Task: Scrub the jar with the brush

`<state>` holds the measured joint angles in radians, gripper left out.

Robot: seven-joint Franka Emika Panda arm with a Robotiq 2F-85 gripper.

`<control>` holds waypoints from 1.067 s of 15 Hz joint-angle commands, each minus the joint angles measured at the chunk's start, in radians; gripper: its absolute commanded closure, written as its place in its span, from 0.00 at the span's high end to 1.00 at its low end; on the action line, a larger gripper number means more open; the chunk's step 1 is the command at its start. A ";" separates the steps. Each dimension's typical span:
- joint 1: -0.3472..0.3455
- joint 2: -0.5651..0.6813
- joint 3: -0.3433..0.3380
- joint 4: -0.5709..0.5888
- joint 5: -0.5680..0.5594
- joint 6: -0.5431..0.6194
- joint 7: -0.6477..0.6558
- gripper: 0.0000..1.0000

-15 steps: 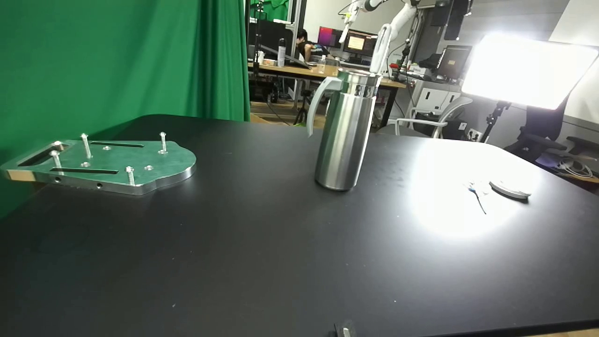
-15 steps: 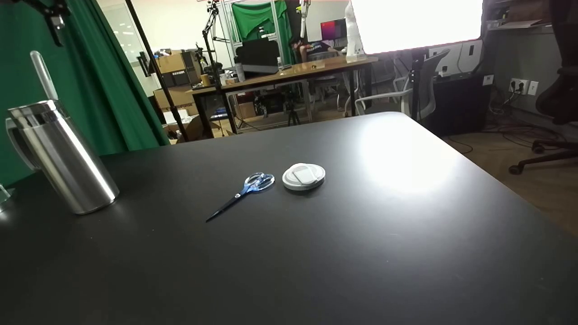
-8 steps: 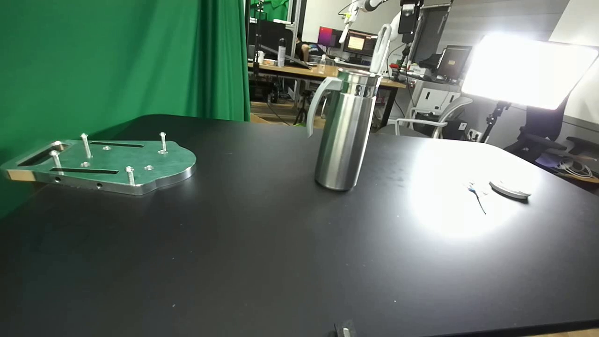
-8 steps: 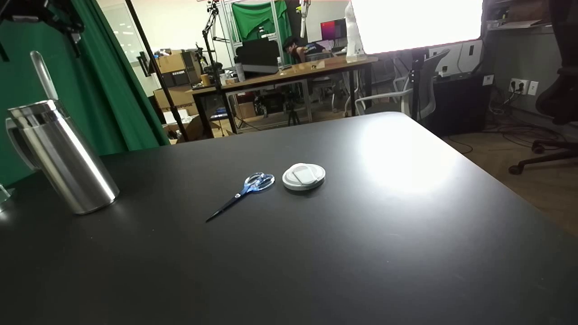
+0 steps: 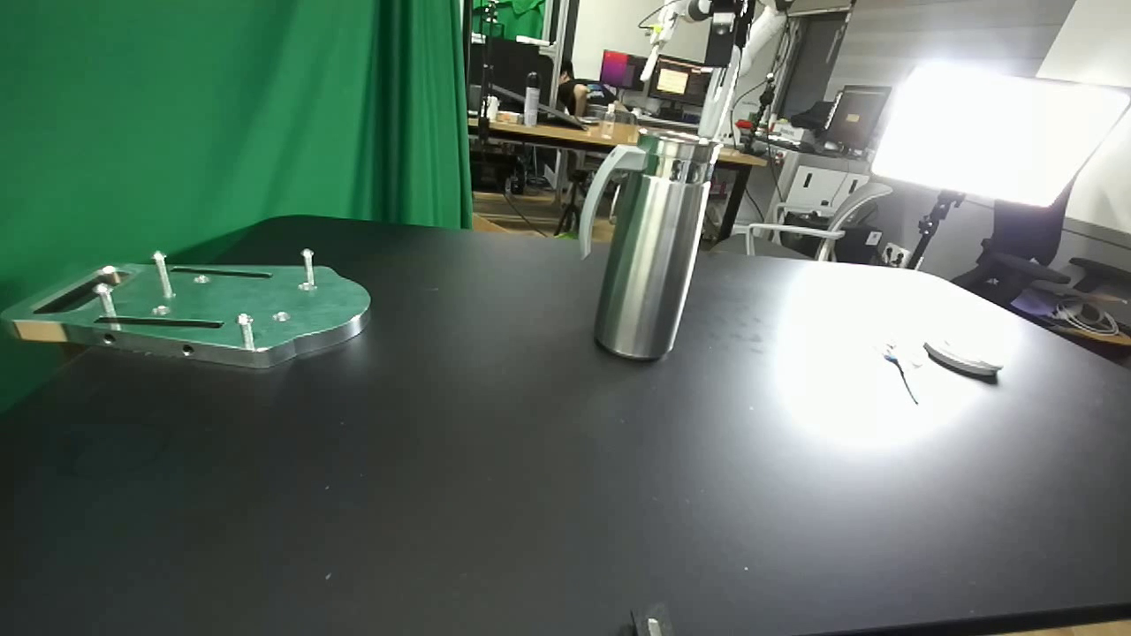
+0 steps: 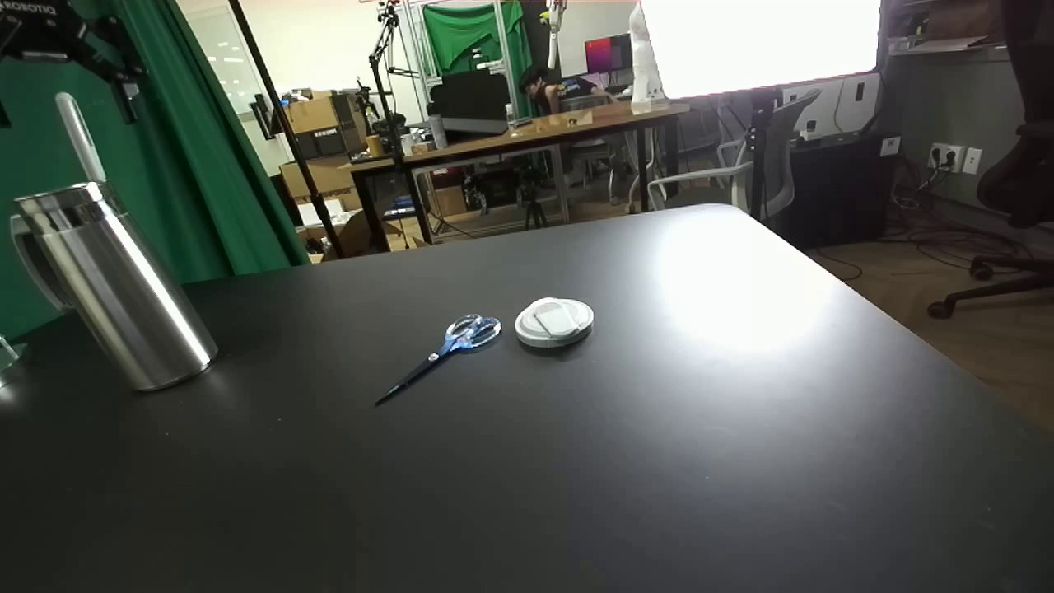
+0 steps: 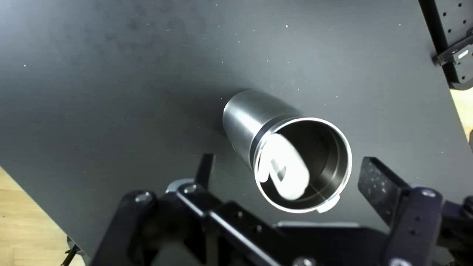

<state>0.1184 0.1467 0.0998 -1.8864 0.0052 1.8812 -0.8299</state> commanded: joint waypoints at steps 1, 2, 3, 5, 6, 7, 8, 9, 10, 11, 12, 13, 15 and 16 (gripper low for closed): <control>-0.027 0.019 0.006 0.054 0.040 -0.050 0.007 1.00; -0.032 0.020 0.005 0.057 0.050 -0.056 0.006 1.00; -0.037 0.022 0.004 0.060 0.055 -0.063 0.009 1.00; -0.043 0.024 0.003 0.059 0.062 -0.077 0.017 1.00; -0.046 0.025 0.004 0.056 0.066 -0.080 0.016 1.00; -0.048 0.025 0.004 0.053 0.070 -0.077 0.017 0.75; -0.049 0.025 0.004 0.050 0.072 -0.076 0.019 0.73; -0.051 0.027 0.004 0.051 0.077 -0.079 0.017 0.67; -0.052 0.027 0.005 0.047 0.083 -0.075 0.016 0.60; -0.053 0.025 0.005 0.042 0.091 -0.067 0.015 0.51; -0.054 0.023 0.005 0.037 0.100 -0.059 0.016 0.45; -0.055 0.021 0.005 0.031 0.107 -0.051 0.018 0.37; -0.056 0.017 0.005 0.025 0.123 -0.044 0.019 0.25; -0.057 0.017 0.004 0.026 0.127 -0.047 0.020 0.17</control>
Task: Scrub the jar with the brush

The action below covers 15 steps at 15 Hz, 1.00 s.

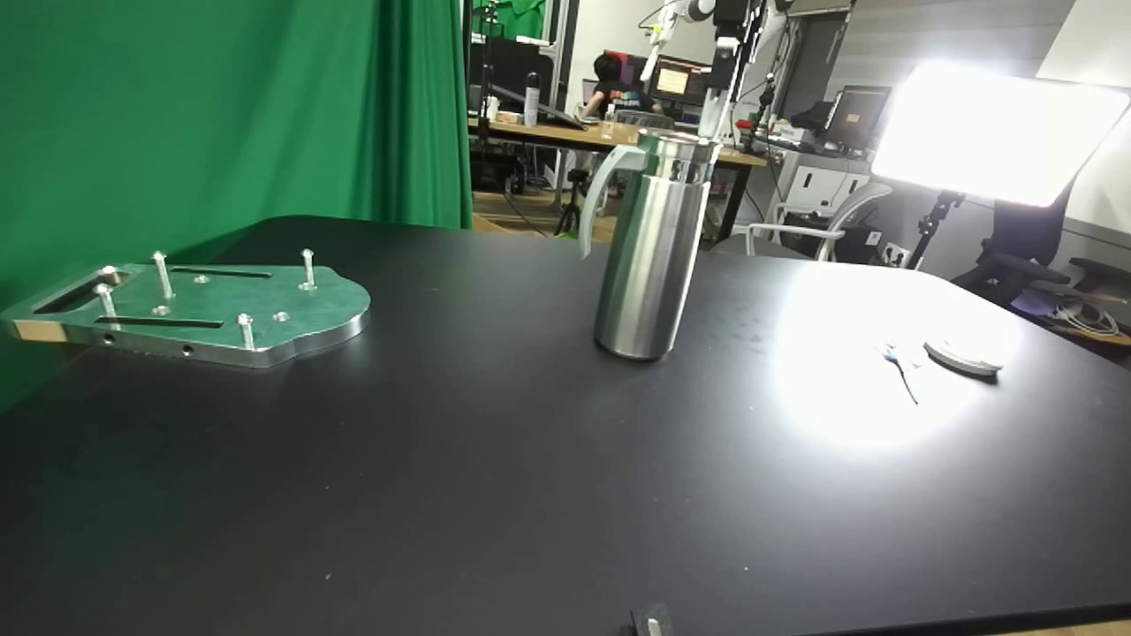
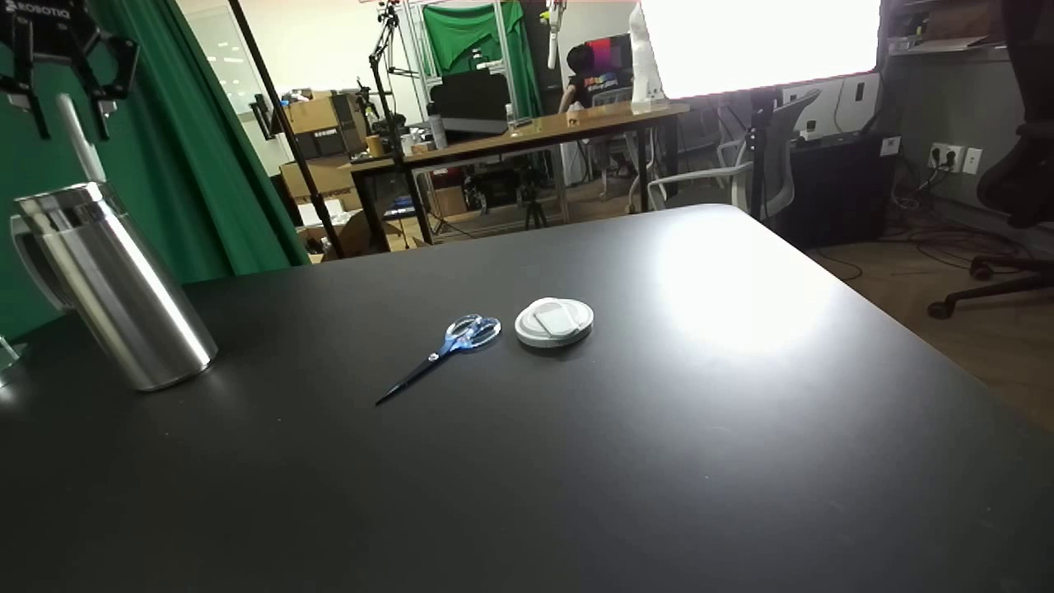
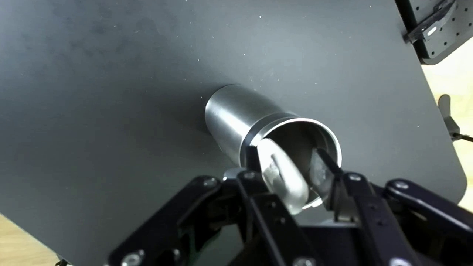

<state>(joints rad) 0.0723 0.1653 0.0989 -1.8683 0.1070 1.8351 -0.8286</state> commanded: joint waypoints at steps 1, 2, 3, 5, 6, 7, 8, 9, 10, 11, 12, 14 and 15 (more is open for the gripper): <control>-0.012 -0.002 0.004 0.009 0.029 -0.003 0.024 0.11; -0.013 -0.001 0.003 0.013 0.030 -0.010 0.030 0.05; -0.014 -0.001 0.001 0.016 0.027 -0.014 0.038 0.01; -0.017 -0.004 -0.002 0.018 0.024 -0.019 0.052 0.03; -0.019 -0.008 -0.004 0.019 0.024 -0.024 0.057 0.04; -0.020 -0.014 -0.004 0.019 0.023 -0.027 0.064 0.04; -0.022 -0.024 -0.004 0.018 0.023 -0.030 0.069 0.04; -0.023 -0.032 -0.004 0.018 0.023 -0.031 0.073 0.04; -0.023 -0.045 -0.004 0.017 0.024 -0.032 0.077 0.04; -0.023 -0.056 -0.004 0.018 0.024 -0.035 0.082 0.04; -0.022 -0.070 -0.004 0.016 0.025 -0.037 0.086 0.04; -0.020 -0.100 -0.006 0.015 0.020 -0.038 0.091 0.04; -0.019 -0.116 -0.007 0.014 0.018 -0.039 0.096 0.04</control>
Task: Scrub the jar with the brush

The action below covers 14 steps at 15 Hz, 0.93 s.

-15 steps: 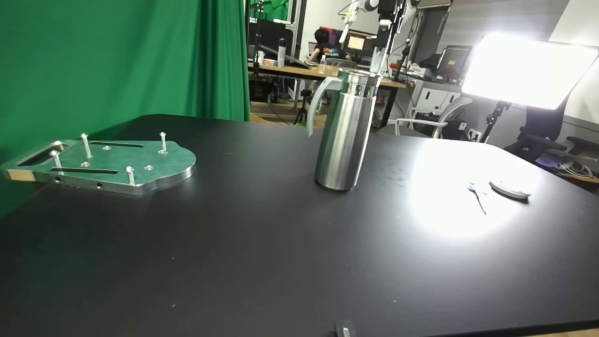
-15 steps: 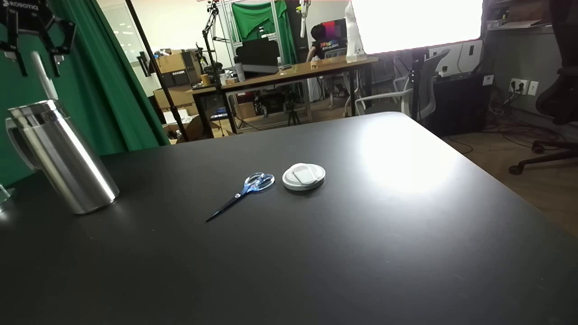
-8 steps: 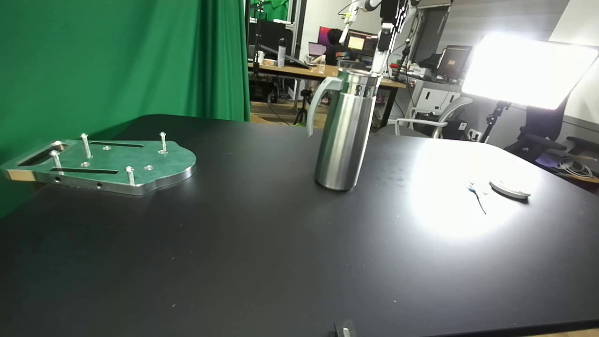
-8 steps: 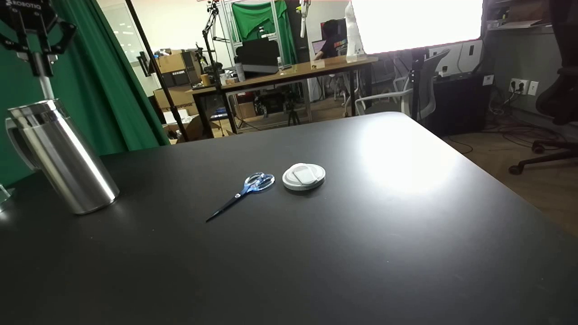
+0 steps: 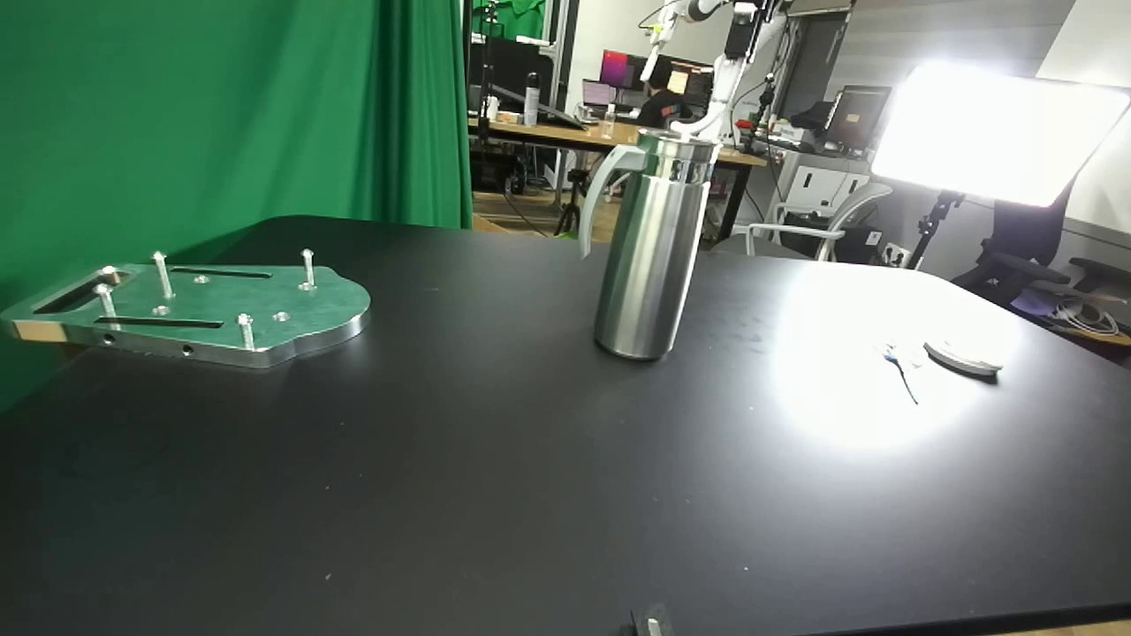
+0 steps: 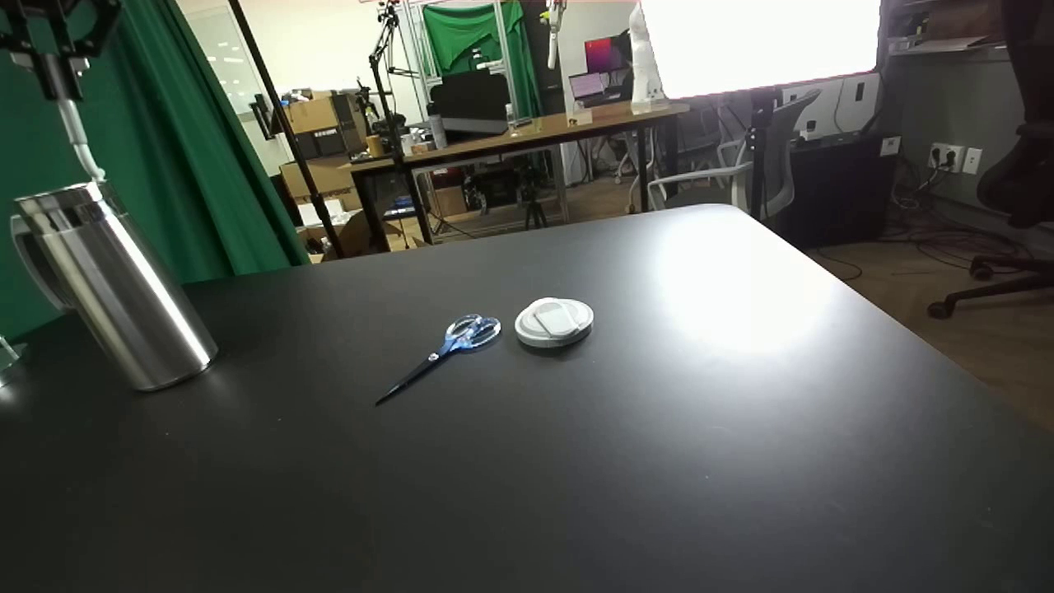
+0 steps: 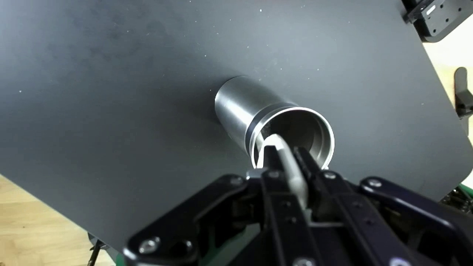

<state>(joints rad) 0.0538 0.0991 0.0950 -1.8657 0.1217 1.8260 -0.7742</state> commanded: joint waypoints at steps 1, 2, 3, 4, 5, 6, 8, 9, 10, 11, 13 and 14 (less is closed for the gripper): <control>-0.001 -0.067 -0.005 0.011 0.002 -0.031 0.045 0.04; 0.000 -0.083 -0.006 0.011 0.001 -0.033 0.048 0.04; 0.001 -0.102 -0.008 0.011 -0.003 -0.036 0.050 0.04; 0.002 -0.118 -0.009 0.013 -0.004 -0.043 0.053 0.04; 0.003 -0.137 -0.012 0.012 -0.004 -0.047 0.053 0.04; 0.004 -0.152 -0.013 0.013 -0.006 -0.050 0.054 0.04; 0.007 -0.184 -0.017 0.012 -0.007 -0.056 0.055 0.04; 0.008 -0.199 -0.019 0.011 -0.007 -0.058 0.054 0.04; 0.010 -0.215 -0.021 0.010 -0.007 -0.060 0.052 0.04; 0.011 -0.228 -0.022 0.009 -0.007 -0.062 0.051 0.04; 0.013 -0.246 -0.025 0.009 -0.009 -0.067 0.050 0.04; 0.014 -0.251 -0.026 0.009 -0.012 -0.068 0.053 0.04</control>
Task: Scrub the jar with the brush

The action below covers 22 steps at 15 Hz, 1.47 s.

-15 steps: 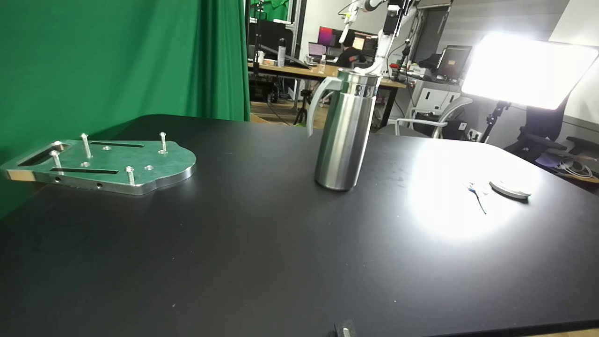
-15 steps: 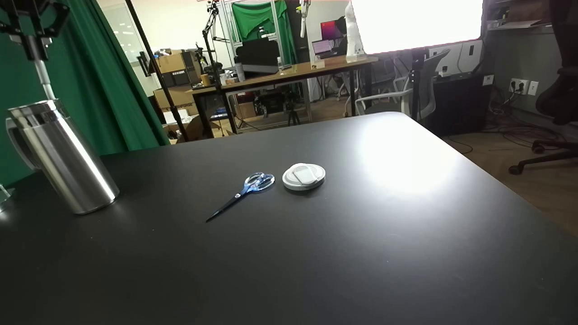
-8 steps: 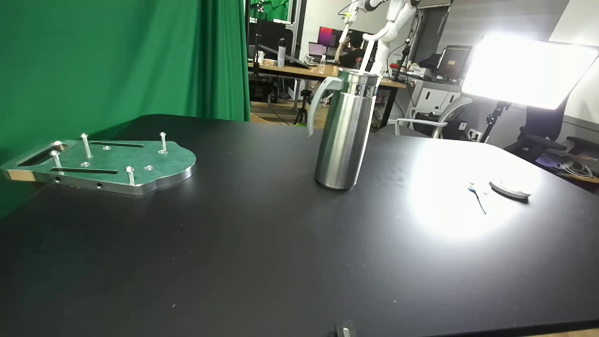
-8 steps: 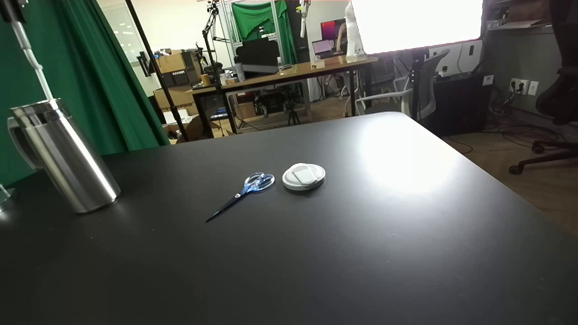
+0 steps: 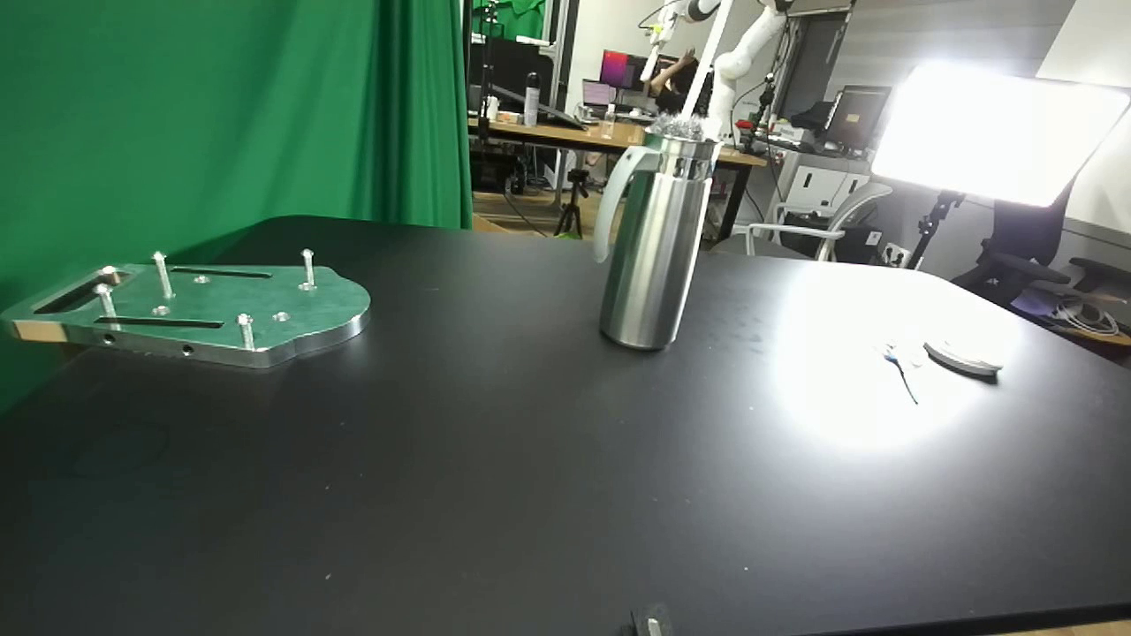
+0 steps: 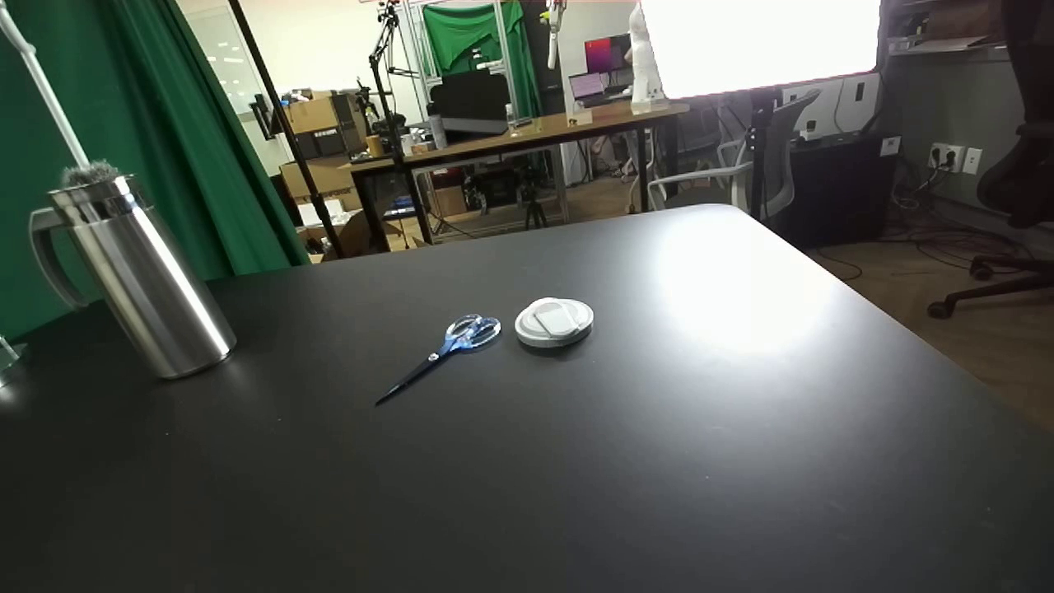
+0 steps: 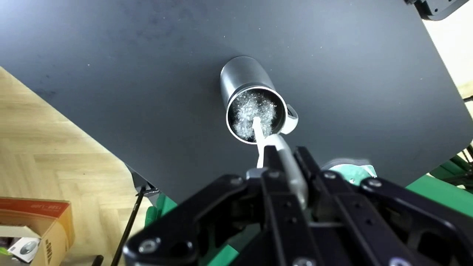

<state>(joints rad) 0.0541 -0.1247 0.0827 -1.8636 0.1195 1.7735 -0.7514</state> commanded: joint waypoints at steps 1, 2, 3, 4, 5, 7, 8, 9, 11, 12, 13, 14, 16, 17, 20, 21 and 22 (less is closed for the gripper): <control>0.014 -0.027 -0.014 0.006 -0.013 -0.015 0.032 0.04; 0.014 -0.026 -0.014 0.006 -0.015 -0.015 0.034 0.04; 0.014 -0.020 -0.014 0.001 -0.020 -0.010 0.037 0.04; 0.014 -0.013 -0.013 -0.003 -0.024 -0.006 0.040 0.04; 0.014 -0.001 -0.012 -0.009 -0.031 0.000 0.046 0.04; 0.013 0.022 -0.009 -0.030 -0.050 0.018 0.057 0.04; 0.012 0.033 -0.008 -0.040 -0.061 0.028 0.063 0.04; 0.012 0.047 -0.008 -0.052 -0.072 0.039 0.070 0.04; 0.011 0.073 -0.007 -0.074 -0.095 0.062 0.081 0.04; 0.011 0.087 -0.006 -0.082 -0.104 0.071 0.088 0.04; 0.010 0.101 -0.006 -0.092 -0.114 0.082 0.095 0.04; 0.009 0.114 -0.007 -0.099 -0.123 0.087 0.099 0.04; 0.007 0.138 -0.007 -0.113 -0.144 0.100 0.113 0.04; 0.006 0.147 -0.007 -0.118 -0.152 0.106 0.119 0.04; 0.004 0.166 -0.005 -0.126 -0.167 0.107 0.130 0.04; 0.004 0.168 -0.005 -0.128 -0.167 0.105 0.131 0.04; 0.004 0.169 -0.005 -0.129 -0.167 0.102 0.131 0.04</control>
<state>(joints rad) 0.0560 0.0510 0.0810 -1.9835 -0.0249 1.8787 -0.6603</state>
